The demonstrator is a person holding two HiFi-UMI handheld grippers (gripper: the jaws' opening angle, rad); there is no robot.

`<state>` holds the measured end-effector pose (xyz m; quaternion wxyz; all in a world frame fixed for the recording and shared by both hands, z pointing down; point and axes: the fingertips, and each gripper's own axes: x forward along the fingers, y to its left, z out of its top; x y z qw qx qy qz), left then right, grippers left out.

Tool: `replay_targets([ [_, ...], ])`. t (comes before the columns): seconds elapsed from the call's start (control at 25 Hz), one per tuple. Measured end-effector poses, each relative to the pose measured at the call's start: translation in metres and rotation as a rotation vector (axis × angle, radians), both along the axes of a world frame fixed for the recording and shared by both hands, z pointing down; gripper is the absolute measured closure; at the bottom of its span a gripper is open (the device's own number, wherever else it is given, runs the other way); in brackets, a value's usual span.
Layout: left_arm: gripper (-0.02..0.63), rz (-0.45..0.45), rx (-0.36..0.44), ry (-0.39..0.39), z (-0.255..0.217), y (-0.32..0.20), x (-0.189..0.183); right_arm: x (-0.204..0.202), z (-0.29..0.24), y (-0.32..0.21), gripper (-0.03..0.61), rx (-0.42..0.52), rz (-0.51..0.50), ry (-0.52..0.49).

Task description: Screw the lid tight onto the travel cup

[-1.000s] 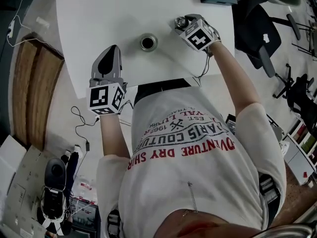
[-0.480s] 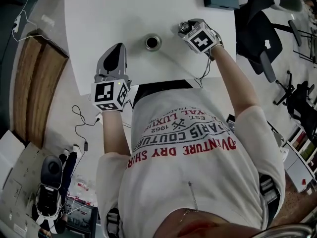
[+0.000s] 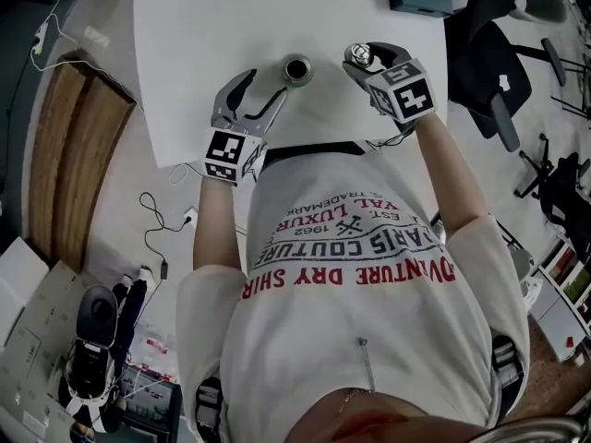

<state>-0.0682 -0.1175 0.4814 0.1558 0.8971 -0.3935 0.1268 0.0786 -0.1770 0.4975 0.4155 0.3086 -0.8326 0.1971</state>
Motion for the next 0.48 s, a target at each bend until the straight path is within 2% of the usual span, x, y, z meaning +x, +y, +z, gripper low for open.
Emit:
replay_targets([
  [0.08,0.283,0.048,-0.015,-0.003,0.014,0.0,0.011,-0.003,-0.008,0.002,0.327,0.001,0.003,-0.016],
  [0.2,0.223,0.111,-0.006,-0.053,0.037,-0.007,0.028,-0.01,-0.023,0.004,0.327,0.007,-0.011,-0.041],
  [0.28,0.207,0.153,0.011,-0.086,0.048,-0.013,0.04,-0.015,-0.033,0.005,0.327,0.012,-0.027,-0.051],
  [0.48,0.207,0.228,0.011,-0.099,0.064,-0.023,0.066,-0.028,-0.047,0.01,0.327,-0.003,-0.096,-0.053],
])
